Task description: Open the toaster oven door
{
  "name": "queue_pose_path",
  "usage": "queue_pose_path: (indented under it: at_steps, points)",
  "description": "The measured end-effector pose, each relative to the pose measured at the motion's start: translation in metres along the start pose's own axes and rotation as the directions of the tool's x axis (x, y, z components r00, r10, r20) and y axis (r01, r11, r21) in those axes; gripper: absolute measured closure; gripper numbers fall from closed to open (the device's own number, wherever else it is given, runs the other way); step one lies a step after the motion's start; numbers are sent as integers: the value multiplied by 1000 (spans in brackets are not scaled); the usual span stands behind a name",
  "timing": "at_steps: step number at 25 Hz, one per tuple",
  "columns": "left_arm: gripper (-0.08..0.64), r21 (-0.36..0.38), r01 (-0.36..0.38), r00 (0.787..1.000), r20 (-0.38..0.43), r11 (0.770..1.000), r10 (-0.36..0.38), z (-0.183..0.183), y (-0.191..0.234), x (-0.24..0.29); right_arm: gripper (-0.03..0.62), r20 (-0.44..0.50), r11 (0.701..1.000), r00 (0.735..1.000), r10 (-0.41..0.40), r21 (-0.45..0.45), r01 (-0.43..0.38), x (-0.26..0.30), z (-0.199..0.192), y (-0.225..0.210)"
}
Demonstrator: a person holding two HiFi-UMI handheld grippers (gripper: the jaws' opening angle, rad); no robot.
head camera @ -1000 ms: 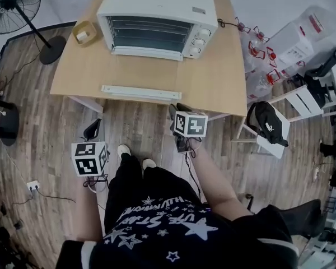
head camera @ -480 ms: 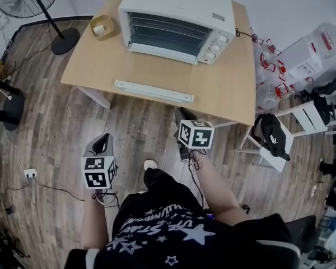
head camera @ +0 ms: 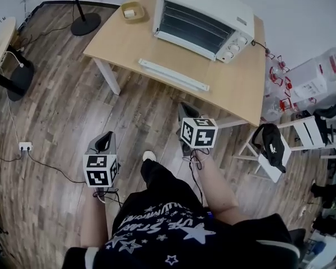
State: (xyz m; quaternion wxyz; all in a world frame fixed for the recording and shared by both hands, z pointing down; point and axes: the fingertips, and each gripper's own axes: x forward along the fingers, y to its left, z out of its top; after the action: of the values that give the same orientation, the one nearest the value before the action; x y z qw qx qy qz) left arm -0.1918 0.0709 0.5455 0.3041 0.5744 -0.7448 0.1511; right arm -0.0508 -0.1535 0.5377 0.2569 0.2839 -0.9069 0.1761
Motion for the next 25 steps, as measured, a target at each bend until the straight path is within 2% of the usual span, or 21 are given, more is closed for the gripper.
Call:
queue_pose_path:
  at_steps: [12, 25]
  points:
    - [538, -55, -61, 996, 63, 997, 64, -80, -10, -117, 589, 18, 990, 995, 97, -105, -95, -88, -48, 91]
    - [538, -71, -102, 987, 116, 992, 109, -141, -54, -218, 589, 39, 973, 984, 172, -162, -164, -191, -98, 144]
